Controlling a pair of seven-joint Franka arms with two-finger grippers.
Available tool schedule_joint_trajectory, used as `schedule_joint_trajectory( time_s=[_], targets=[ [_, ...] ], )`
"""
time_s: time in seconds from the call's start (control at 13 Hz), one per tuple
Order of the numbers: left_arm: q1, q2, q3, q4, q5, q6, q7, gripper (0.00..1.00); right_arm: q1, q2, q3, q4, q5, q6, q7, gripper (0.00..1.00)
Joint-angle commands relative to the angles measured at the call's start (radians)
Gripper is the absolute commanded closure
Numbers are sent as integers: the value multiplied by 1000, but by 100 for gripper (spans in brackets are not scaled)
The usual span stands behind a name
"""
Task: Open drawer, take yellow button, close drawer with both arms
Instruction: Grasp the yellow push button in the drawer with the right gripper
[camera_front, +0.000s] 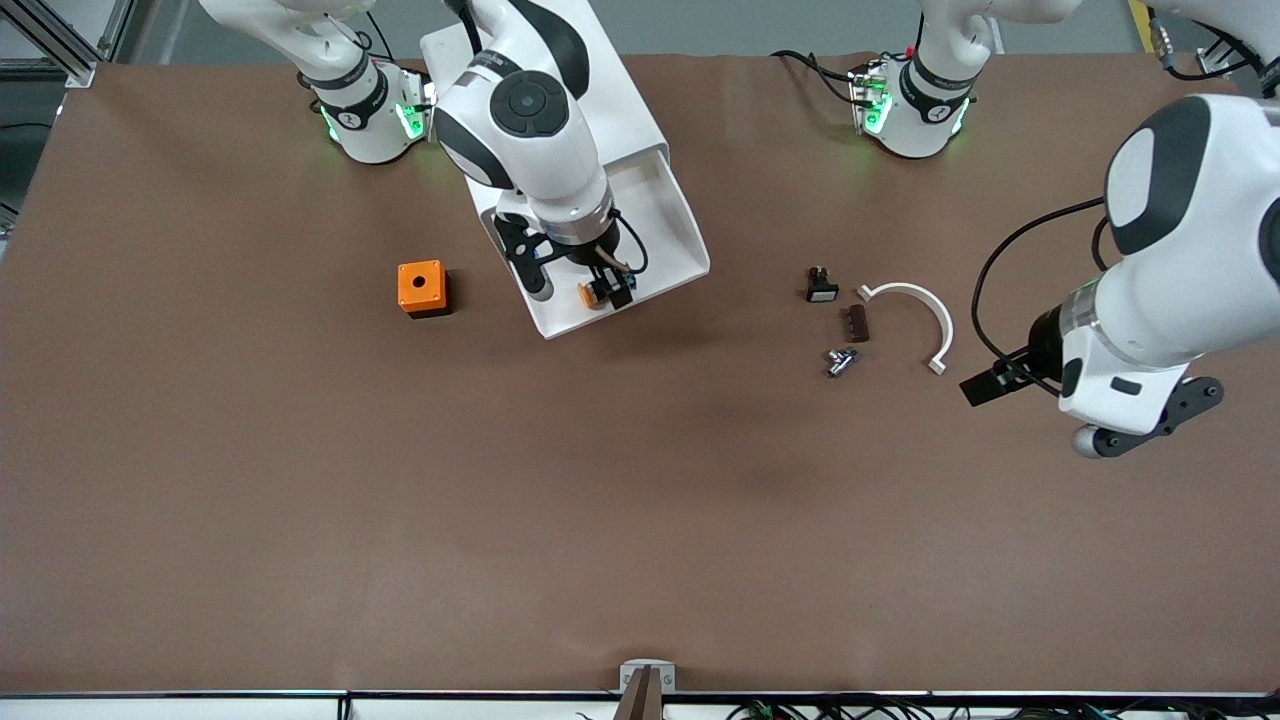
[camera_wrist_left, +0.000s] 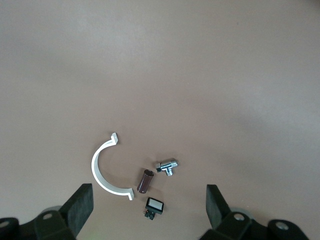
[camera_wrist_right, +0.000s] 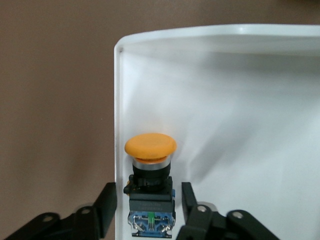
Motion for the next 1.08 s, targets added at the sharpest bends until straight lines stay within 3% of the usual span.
schedule_joint_trajectory(
  time_s=[0.0, 0.15, 0.31, 0.46, 0.85, 1.0],
  targets=[
    [-7, 0, 3, -5, 19, 6, 17, 1, -13, 3, 26, 4, -29, -1, 27, 64],
    [-8, 1, 1, -5, 19, 6, 20, 1, -16, 3, 26, 7, -29, -3, 18, 83],
    [-10, 4, 3, -2, 19, 8, 19, 1, -22, 1, 26, 26, -27, -4, -37, 91],
    [-10, 3, 3, -2, 19, 8, 17, 1, -58, 1, 28, 61, -27, -13, -73, 94],
    [-34, 4, 0, -3, 18, 8, 32, 1, -186, 1, 23, 171, -12, -197, -478, 95],
    [-57, 20, 1, -7, 21, 15, 40, 1, -189, -13, -70, 179, -12, -289, -775, 94]
  ],
)
